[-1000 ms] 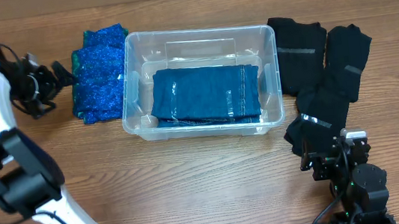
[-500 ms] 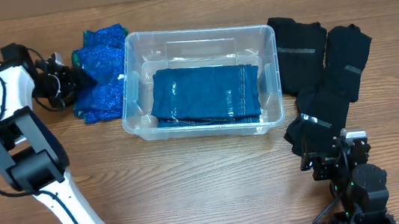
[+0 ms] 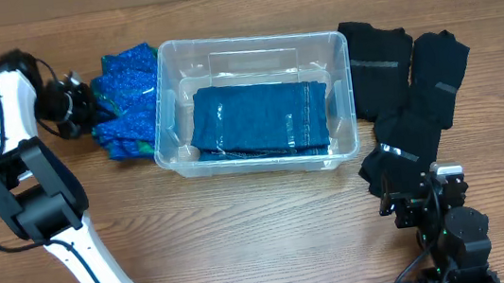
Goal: Pack container
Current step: 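Grasp the sparkly blue bundle and place it beside the jeans in the bin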
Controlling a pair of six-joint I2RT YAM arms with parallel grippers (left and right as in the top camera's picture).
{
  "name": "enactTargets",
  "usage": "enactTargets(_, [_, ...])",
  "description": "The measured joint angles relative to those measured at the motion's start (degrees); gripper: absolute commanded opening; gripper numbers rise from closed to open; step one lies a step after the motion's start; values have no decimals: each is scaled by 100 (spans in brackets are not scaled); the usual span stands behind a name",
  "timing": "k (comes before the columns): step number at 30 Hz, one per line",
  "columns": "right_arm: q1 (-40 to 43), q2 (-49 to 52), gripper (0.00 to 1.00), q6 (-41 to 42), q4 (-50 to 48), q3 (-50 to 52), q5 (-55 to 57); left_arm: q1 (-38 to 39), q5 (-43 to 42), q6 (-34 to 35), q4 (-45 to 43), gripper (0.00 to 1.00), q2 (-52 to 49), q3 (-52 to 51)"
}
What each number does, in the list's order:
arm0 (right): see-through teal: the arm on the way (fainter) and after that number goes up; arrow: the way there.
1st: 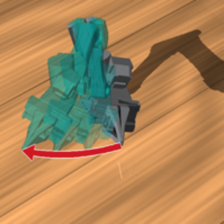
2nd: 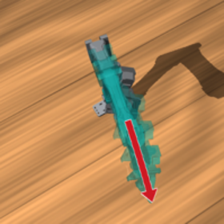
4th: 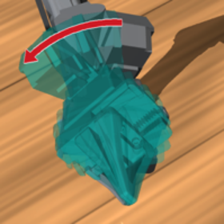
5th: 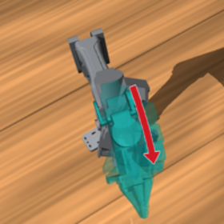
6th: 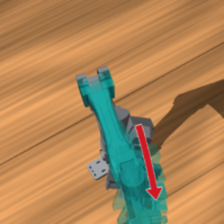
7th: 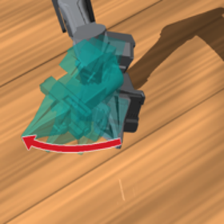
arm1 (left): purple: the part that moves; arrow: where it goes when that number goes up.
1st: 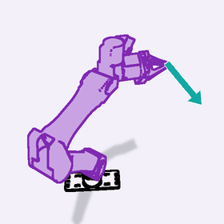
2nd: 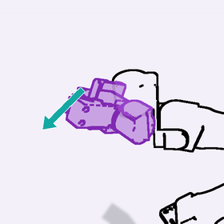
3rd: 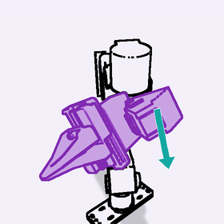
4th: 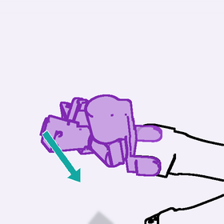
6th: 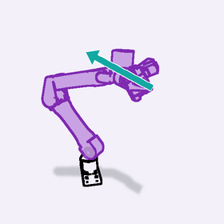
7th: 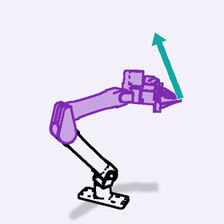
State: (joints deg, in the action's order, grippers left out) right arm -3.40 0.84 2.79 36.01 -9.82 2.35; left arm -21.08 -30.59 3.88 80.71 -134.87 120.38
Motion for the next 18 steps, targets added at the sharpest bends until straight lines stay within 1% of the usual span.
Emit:
enactTargets(2, [-2, 0, 100, 0, -2, 0, 0, -4, 39, -33, 389, 4, 297, 361])
enactTargets(4, [0, 0, 100, 0, 2, 0, -2, 11, 92, -92, 706, 4, 824, 699])
enactTargets(7, [0, 0, 100, -2, 0, 0, -2, 151, 142, -109, 813, 4, 1733, 968])
enactTargets(8, [-2, 0, 100, -2, 0, 0, 0, 313, 151, -94, 826, 4, 2175, 1038])
enactTargets(10, [-2, 0, 100, -2, 0, 0, 0, 726, 144, 61, 863, 4, 2782, 1119])
enactTargets(12, [0, 0, 100, -2, 2, 0, 0, 1373, 168, 271, 894, 4, 3279, 1198])
enactTargets(15, [-2, 0, 100, -2, 0, 0, 0, 2124, 446, 754, 837, 4, 3421, 1200])
enactTargets(18, [0, 0, 100, 0, 2, 0, -2, 2924, 887, 1327, 503, 4, 3316, 1126])
